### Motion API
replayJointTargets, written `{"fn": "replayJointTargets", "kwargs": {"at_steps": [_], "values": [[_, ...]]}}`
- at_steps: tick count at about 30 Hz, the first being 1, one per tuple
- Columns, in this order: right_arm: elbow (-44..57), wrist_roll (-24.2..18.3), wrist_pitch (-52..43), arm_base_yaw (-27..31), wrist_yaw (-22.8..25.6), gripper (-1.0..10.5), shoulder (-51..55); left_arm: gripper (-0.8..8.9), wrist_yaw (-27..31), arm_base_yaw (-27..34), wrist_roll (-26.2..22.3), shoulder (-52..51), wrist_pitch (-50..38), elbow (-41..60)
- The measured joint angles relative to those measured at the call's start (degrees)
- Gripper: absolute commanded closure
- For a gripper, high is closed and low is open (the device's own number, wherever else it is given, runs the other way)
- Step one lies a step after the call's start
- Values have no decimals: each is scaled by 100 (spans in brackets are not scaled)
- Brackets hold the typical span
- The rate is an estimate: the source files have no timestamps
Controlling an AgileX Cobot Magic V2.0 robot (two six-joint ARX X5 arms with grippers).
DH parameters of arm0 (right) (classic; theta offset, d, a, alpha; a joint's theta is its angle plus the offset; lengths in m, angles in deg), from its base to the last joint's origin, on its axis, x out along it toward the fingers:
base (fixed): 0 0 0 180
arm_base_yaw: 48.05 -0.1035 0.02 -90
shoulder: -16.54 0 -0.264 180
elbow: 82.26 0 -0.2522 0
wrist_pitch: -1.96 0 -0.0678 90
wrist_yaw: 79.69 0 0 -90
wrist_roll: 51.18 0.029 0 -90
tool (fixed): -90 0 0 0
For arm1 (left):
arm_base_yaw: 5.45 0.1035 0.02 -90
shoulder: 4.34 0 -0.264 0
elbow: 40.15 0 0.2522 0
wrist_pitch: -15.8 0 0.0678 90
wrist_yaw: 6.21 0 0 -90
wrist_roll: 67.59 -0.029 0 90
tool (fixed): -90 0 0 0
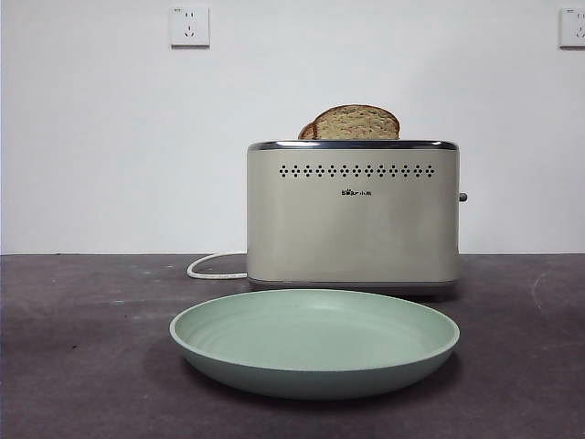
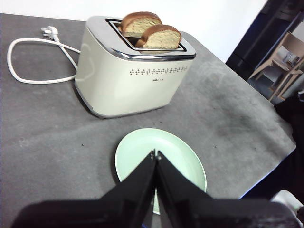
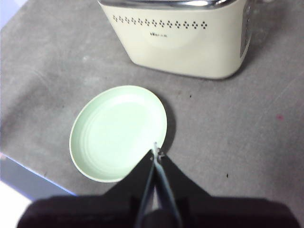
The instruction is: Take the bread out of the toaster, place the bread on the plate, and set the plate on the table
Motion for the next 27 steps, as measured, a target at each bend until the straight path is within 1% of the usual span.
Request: {"fn": "replayJointTargets", "kwargs": {"at_steps": [2,4,5,6,7,10,11,13,20,24,27], "values": [[0,-22,57,0,0,955,-50,821,-22,0,-31,-2,42,0],[0,-35,55,0,0,924,-68,812,-26,0,-33,-2,61,0],[0,-39,55,0,0,876,-68,803,-26,0,-35,-2,63,0],[0,-39,55,0,2,813,-68,770,-26,0,-37,0,63,0],[0,-42,55,0,2,721,-68,688,-26,0,-42,0,63,0],[0,-39,55,0,2,452,-57,342,-28,0,-50,0,63,0],[0,-37,55,0,2,388,-57,271,-28,0,-55,0,63,0],[0,-37,55,0,2,360,-57,255,-31,0,-68,0,63,0],[0,-35,57,0,2,360,-57,255,-76,0,-72,0,26,0],[0,-20,59,0,0,360,-61,255,-83,-26,-74,101,-330,-11],[0,-20,59,0,2,360,-96,255,-131,-170,-114,367,-647,-127]]}}
